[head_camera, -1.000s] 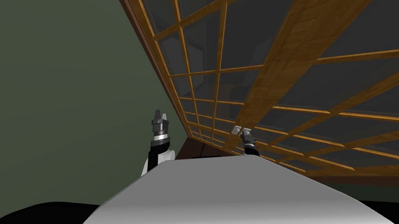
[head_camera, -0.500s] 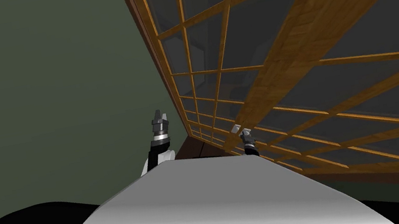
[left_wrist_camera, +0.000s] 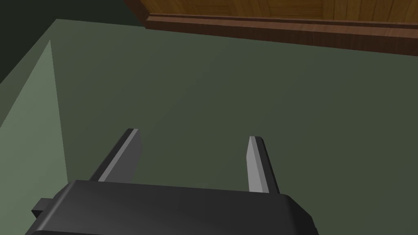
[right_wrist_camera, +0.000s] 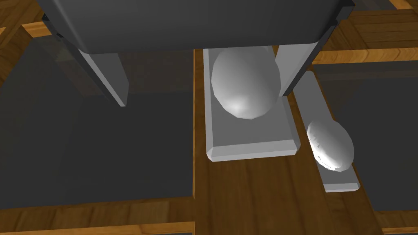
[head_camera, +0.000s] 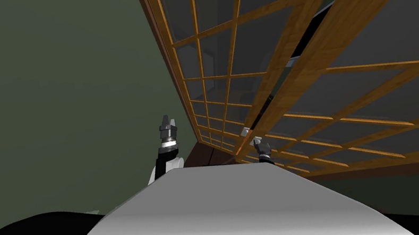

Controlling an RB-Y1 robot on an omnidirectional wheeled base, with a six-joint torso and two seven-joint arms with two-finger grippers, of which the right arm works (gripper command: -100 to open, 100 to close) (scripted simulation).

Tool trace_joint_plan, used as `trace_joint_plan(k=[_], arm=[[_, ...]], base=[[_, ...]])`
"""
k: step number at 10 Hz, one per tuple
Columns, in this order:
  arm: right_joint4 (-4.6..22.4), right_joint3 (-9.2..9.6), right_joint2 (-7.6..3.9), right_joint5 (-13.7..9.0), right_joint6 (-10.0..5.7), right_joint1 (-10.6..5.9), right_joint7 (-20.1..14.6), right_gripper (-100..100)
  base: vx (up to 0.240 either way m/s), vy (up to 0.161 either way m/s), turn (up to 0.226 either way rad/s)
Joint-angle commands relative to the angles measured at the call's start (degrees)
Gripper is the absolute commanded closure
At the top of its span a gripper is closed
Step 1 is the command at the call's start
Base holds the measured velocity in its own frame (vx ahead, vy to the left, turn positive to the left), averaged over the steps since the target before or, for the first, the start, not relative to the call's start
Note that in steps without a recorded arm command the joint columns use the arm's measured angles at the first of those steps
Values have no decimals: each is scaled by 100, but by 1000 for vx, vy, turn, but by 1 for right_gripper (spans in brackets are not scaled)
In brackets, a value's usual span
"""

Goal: Pull the door open

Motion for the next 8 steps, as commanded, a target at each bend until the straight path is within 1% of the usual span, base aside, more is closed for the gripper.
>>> trace_joint_plan(k=[1, 2, 3, 7, 8], arm=[[133, -105, -68, -90, 53, 178, 52, 100], [-109, -105, -68, -90, 53, 178, 52, 100], [-116, -105, -68, -90, 53, 178, 52, 100], [-71, -105, -68, -90, 53, 178, 52, 100], [133, -105, -68, -90, 53, 178, 52, 100]], base=[[-197, -7, -11], [-148, 27, -54], [-56, 33, -51], [5, 6, 3], [17, -15, 30]])
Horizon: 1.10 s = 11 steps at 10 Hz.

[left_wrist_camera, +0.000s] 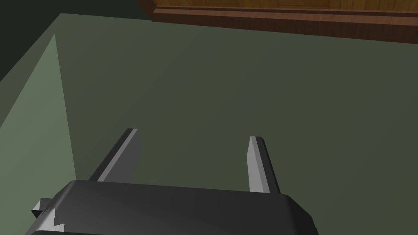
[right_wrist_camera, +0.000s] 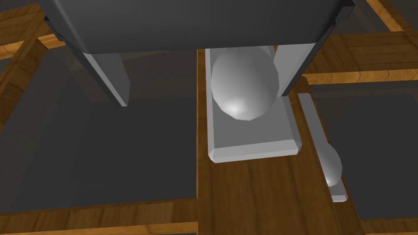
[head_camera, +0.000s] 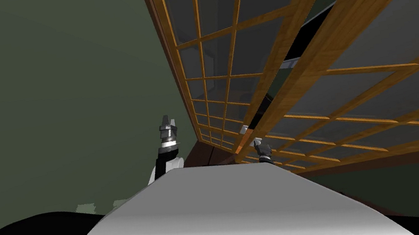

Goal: Pull the door open

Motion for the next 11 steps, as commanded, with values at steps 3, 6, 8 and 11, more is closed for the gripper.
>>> trace_joint_plan(k=[3, 6, 8, 11], arm=[[3, 92, -46, 56, -9, 25, -54, 100], [-83, 299, -161, 179, -69, 77, -251, 100], [-206, 568, -303, 338, -145, 115, -500, 100], [-360, 890, -468, 528, -237, 145, -797, 100]], base=[[-35, 3, 33], [-209, -48, 115], [-216, -56, 156], [-203, -42, 142]])
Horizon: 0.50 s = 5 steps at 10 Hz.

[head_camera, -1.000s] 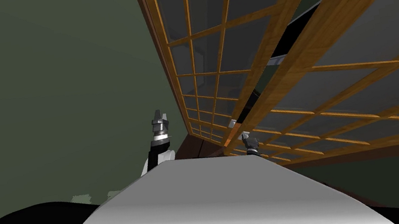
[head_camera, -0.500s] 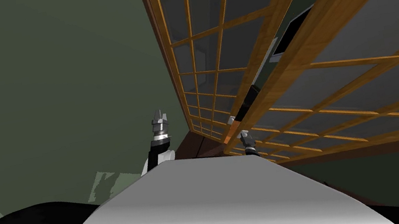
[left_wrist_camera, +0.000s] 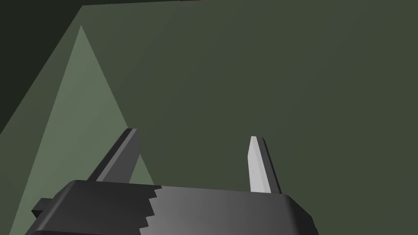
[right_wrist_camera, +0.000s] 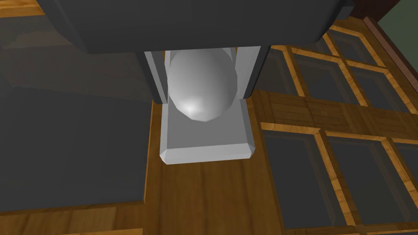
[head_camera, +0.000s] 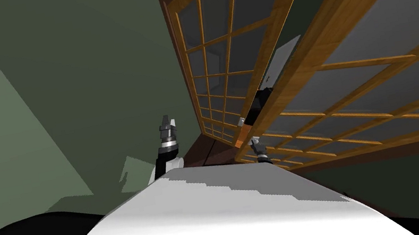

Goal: Pull the door open

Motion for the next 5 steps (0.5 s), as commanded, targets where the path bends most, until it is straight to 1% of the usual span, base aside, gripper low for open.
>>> trace_joint_plan(k=[1, 2, 3, 4, 5], arm=[[-60, 116, -125, 73, -50, 25, -159, 100], [-114, 224, -180, 137, -80, 31, -258, 100], [-74, 165, -134, 100, -46, 2, -184, 100], [-99, 292, -215, 183, -144, 82, -321, 100], [-112, 346, -263, 221, -202, 124, -385, 100]], base=[[-208, -34, 123], [-241, -38, 135], [-103, -17, 45], [-144, -23, 122], [-273, -80, 137]])
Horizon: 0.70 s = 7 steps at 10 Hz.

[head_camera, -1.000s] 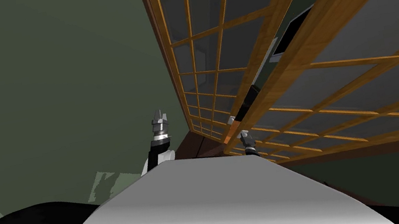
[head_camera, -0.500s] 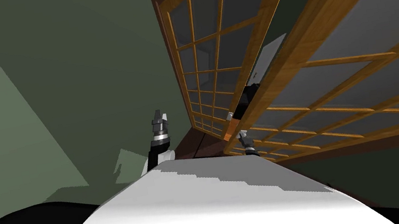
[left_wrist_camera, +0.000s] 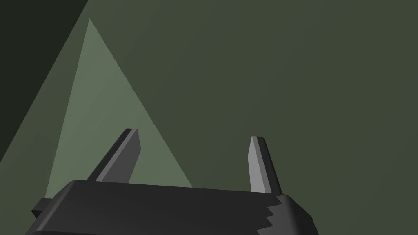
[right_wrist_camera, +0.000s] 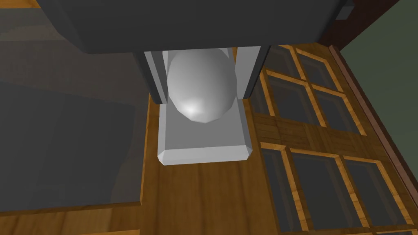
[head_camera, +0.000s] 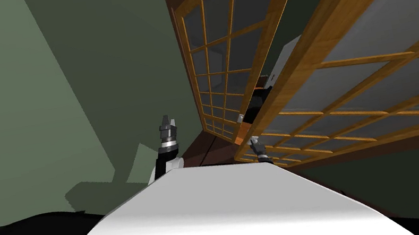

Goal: Pull the door open

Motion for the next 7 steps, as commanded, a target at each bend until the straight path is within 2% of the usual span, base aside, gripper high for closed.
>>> trace_joint_plan(k=[1, 2, 3, 5, 6, 7], arm=[[-49, 133, -113, 91, -144, 133, -160, 100], [-73, 227, -197, 156, -244, 204, -272, 100], [-80, 257, -224, 177, -276, 227, -308, 100], [-116, 397, -349, 273, -425, 333, -475, 100], [-68, 377, -292, 256, -368, 281, -418, 100], [-22, 460, -358, 316, -511, 353, -525, 100]], base=[[-265, -69, 144], [-244, -72, 126], [-204, -58, 83], [-233, -31, 98], [-111, -9, 15], [-121, -14, 122]])
